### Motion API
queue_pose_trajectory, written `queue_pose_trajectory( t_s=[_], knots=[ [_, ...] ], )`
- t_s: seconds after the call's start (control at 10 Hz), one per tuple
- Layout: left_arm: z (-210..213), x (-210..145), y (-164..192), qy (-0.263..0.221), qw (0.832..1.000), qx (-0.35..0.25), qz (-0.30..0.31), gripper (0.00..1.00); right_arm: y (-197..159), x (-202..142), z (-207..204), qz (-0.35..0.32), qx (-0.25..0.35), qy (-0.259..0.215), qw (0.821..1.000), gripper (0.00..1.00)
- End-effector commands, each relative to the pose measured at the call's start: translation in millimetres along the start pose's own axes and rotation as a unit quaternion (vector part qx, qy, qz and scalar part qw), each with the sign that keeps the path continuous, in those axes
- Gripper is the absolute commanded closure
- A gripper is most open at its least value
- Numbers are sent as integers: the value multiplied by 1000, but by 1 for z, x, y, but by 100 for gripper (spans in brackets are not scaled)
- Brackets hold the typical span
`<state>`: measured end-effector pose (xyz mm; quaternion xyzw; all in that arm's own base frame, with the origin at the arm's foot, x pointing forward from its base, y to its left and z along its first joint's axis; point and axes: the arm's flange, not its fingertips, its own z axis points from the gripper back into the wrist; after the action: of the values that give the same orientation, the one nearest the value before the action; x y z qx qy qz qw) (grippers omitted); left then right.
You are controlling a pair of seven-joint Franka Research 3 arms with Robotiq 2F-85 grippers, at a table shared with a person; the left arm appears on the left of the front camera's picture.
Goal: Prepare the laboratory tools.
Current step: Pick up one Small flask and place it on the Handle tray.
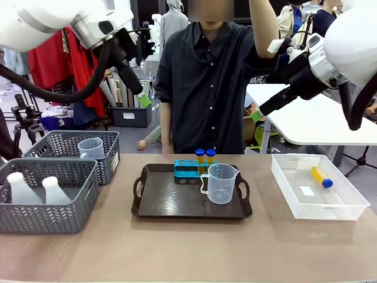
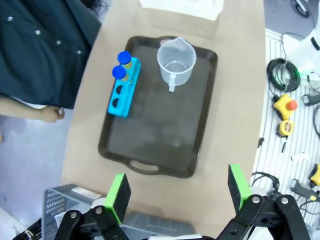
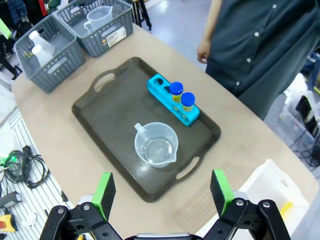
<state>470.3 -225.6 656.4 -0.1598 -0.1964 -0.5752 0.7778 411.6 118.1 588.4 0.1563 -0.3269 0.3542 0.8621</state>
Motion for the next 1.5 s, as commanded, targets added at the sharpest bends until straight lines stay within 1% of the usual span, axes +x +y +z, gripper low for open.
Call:
queue_pose_trajectory(
  t_s=[0.0, 0.1, 0.3, 0.5, 0.6, 0.7, 1.0, 1.1, 1.2, 1.3, 1.4],
  knots=[
    [4, -15, -9, -33, 999, 7, -14, 0, 0, 1, 0, -4, 5, -4, 1000, 0],
    [8, -18, -7, -34, 999, 15, -17, 0, 0, 1, 0, -4, 5, -4, 1000, 0],
    [15, -26, -6, -32, 999, 25, -3, 0, 0, 1, 0, -4, 5, -4, 1000, 0],
    [15, -25, -9, -30, 999, 37, 0, 0, 0, 1, 0, -4, 5, -4, 1000, 0],
    [8, -20, -9, -12, 999, 49, 2, 0, 0, 1, 0, -4, 5, -4, 1000, 0],
    [18, -18, -2, -19, 999, 31, 5, 0, 0, 1, 0, -4, 5, -4, 1000, 0],
    [14, -16, -3, -17, 999, 34, 2, 0, 0, 1, 0, -4, 5, -4, 1000, 0],
    [13, -21, -1, 10, 999, 42, 10, 0, 0, 1, 0, -4, 5, -4, 1000, 0],
    [26, -33, 7, 16, 996, 71, 44, 0, 0, 1, 0, -4, 5, -4, 1000, 0],
    [34, -49, 13, 30, 993, 87, 79, 0, 0, 1, 0, -4, 5, -4, 1000, 0],
    [38, -66, 18, 41, 986, 110, 118, 0, 0, 1, 0, -4, 5, -4, 1000, 0]
  ],
)
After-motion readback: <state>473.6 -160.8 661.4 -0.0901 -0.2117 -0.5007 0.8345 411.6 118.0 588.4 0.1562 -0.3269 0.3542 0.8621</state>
